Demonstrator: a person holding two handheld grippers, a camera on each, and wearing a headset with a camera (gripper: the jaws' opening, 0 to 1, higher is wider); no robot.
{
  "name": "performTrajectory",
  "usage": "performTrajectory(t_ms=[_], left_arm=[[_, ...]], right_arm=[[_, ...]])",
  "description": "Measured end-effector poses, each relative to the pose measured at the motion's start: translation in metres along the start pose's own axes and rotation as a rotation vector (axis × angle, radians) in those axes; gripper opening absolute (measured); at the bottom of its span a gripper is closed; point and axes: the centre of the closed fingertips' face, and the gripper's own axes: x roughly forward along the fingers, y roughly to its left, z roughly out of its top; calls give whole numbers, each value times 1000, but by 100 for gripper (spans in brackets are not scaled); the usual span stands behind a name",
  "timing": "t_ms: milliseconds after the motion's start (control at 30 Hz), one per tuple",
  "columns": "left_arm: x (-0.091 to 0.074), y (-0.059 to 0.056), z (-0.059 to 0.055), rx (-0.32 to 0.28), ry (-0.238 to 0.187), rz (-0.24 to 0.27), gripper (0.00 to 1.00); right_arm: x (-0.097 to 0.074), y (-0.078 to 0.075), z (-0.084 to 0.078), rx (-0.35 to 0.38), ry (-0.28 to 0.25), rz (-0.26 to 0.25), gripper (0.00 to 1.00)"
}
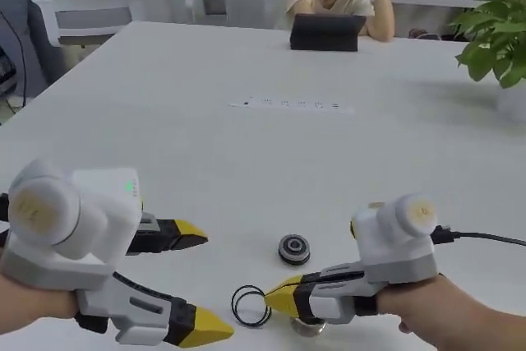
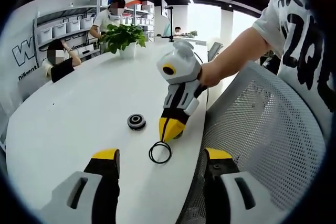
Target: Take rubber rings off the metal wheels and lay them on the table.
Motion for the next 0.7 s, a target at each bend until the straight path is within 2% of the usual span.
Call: performTrajectory(t_ms=[200,500,700], left_arm=[[0,1,-1,-5,3,-2,62],[1,1,-3,-8,10,-3,62],[1,2,-3,-7,13,-5,62]], right_arm=[[0,-4,-2,0,12,-19,0],[0,-6,-3,-54,45,-45,0],[0,-7,-4,-86,54,-59,4]])
